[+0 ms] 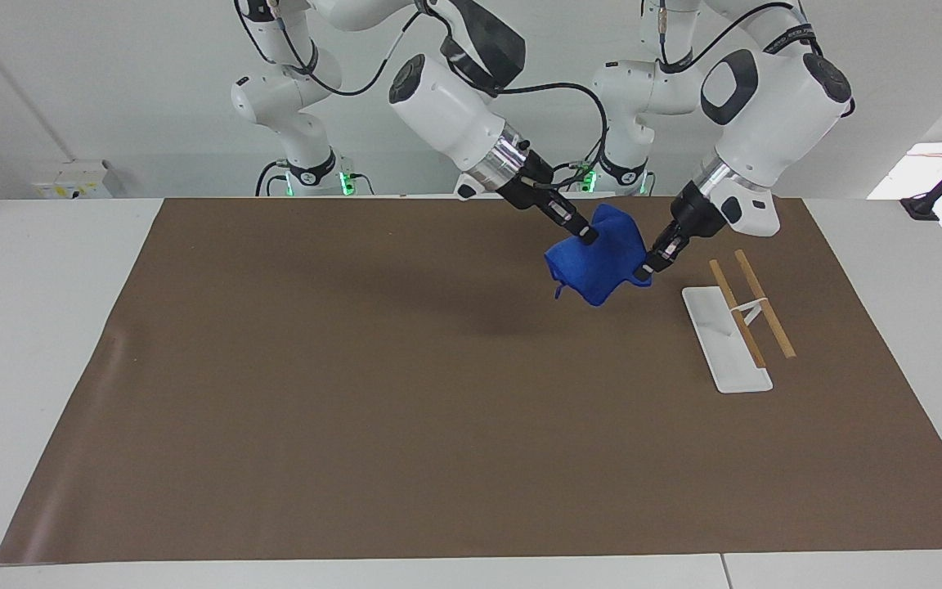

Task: Right arm passes towel to left arm to hang

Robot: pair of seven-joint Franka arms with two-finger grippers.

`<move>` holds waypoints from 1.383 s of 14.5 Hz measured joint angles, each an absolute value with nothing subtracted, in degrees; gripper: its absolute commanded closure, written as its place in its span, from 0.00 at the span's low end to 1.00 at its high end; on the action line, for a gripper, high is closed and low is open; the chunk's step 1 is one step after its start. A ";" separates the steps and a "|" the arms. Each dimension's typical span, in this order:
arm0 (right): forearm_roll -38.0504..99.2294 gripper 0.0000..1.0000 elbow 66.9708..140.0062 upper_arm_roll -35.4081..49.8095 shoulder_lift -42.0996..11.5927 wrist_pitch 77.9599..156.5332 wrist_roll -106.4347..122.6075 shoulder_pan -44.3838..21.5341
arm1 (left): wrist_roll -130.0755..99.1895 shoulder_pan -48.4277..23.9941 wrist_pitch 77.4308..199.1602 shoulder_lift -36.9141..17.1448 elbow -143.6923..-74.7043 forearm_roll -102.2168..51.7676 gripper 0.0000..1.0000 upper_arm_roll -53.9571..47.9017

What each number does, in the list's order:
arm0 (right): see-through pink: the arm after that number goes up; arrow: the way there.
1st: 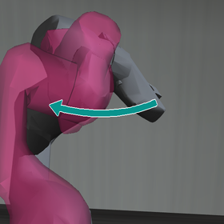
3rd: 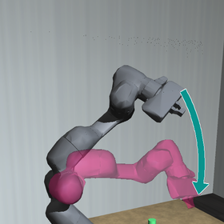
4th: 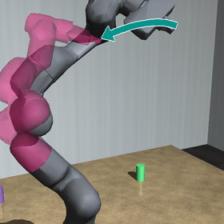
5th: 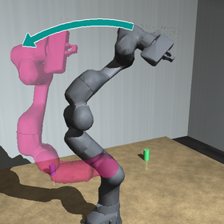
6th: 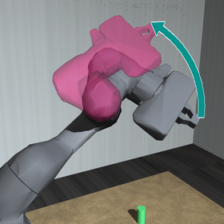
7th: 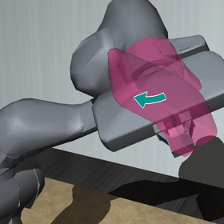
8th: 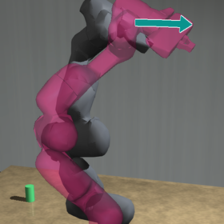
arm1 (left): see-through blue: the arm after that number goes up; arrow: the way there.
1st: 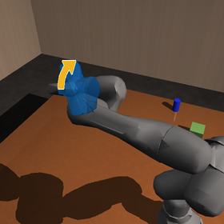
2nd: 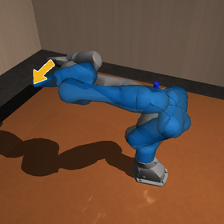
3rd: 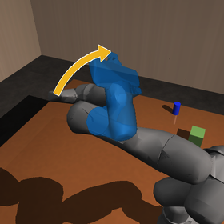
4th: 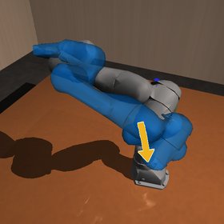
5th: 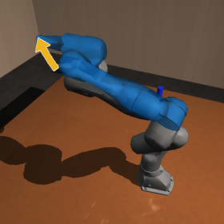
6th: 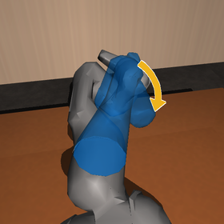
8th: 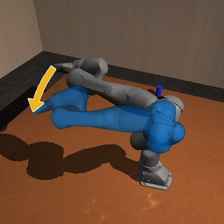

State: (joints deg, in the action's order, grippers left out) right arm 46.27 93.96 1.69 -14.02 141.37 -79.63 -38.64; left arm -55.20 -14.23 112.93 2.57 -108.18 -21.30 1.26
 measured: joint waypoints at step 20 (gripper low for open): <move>3.09 0.00 91.83 0.32 -2.70 90.79 -14.24 -2.81 | -38.11 1.31 121.03 2.42 -108.91 -12.25 1.00 2.85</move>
